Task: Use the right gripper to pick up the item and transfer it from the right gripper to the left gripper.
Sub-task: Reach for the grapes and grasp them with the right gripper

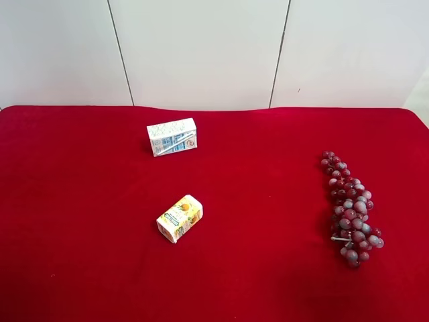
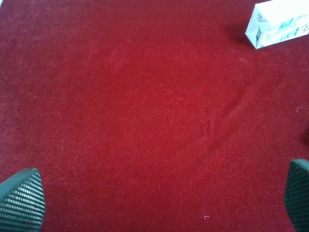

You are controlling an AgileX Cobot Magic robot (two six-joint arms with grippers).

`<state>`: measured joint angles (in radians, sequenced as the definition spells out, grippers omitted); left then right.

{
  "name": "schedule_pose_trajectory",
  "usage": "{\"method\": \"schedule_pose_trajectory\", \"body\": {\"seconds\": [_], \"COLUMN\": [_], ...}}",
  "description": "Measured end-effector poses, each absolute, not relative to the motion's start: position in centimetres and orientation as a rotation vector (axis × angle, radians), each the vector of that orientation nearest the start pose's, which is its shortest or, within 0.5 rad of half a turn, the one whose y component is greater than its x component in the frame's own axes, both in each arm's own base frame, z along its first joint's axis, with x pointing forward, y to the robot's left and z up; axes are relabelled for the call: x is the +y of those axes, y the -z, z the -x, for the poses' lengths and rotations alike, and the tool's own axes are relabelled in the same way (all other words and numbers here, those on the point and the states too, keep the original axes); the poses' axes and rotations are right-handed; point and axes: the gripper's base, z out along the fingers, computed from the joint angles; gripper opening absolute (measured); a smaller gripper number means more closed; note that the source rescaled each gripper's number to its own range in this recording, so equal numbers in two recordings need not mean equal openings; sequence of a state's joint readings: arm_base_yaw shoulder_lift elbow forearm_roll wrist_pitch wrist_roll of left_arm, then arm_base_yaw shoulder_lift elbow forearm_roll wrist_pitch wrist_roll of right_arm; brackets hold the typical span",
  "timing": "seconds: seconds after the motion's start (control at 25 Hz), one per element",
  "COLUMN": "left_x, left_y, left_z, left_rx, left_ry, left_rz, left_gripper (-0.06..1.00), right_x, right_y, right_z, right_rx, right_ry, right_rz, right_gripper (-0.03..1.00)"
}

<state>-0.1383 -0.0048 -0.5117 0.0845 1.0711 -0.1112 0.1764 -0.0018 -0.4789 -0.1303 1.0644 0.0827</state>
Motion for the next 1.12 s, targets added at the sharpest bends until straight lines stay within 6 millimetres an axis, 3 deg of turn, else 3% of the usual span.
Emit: {"method": "schedule_pose_trajectory", "body": {"seconds": [0.84,0.96,1.12], "left_x": [0.8,0.8,0.8], "left_y": [-28.0,-28.0,-28.0], "left_z": [0.7,0.7,0.7], "left_rx": [2.036,2.036,2.036], "left_ry": [0.056,0.055,0.055], "left_rz": [-0.022,-0.023,-0.023], "left_gripper": [1.00,1.00,1.00], "right_x": [-1.1,-0.9,-0.6], "right_y": [-27.2,-28.2,-30.9], "right_z": [0.1,-0.4,-2.1], "right_rx": [2.057,2.054,2.015], "right_ry": [-0.004,-0.006,-0.012], "right_rz": [0.092,0.095,0.104], "right_gripper": [0.59,0.59,0.59]}}
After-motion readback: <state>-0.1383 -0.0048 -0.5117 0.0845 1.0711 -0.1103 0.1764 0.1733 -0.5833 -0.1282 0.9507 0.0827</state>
